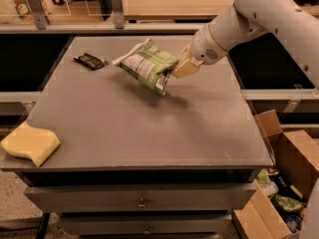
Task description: Move green jalapeno chip bag near rxbar chocolate
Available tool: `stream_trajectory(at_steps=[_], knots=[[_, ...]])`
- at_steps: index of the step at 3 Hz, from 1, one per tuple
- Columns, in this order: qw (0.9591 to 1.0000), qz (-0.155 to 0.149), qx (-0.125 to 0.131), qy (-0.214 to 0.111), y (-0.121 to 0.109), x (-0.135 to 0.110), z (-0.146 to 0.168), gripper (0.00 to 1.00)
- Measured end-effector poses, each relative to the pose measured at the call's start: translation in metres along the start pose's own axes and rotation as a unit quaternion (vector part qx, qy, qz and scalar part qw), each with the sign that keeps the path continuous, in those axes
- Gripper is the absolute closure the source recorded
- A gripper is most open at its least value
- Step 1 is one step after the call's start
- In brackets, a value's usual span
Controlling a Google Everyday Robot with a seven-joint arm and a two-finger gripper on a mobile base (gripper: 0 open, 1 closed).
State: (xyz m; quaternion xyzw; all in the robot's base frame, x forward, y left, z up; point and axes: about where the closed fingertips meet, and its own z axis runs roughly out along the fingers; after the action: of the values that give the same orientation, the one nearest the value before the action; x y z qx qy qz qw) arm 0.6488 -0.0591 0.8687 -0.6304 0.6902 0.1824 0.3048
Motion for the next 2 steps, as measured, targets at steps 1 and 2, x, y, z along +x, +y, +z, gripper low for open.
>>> stream_trajectory(at_steps=[1, 2], knots=[[0.9995, 0.006, 0.028, -0.017, -0.009, -0.014, 0.017, 1.00], [0.9979, 0.033, 0.051, -0.024, -0.023, -0.021, 0.034, 1.00]])
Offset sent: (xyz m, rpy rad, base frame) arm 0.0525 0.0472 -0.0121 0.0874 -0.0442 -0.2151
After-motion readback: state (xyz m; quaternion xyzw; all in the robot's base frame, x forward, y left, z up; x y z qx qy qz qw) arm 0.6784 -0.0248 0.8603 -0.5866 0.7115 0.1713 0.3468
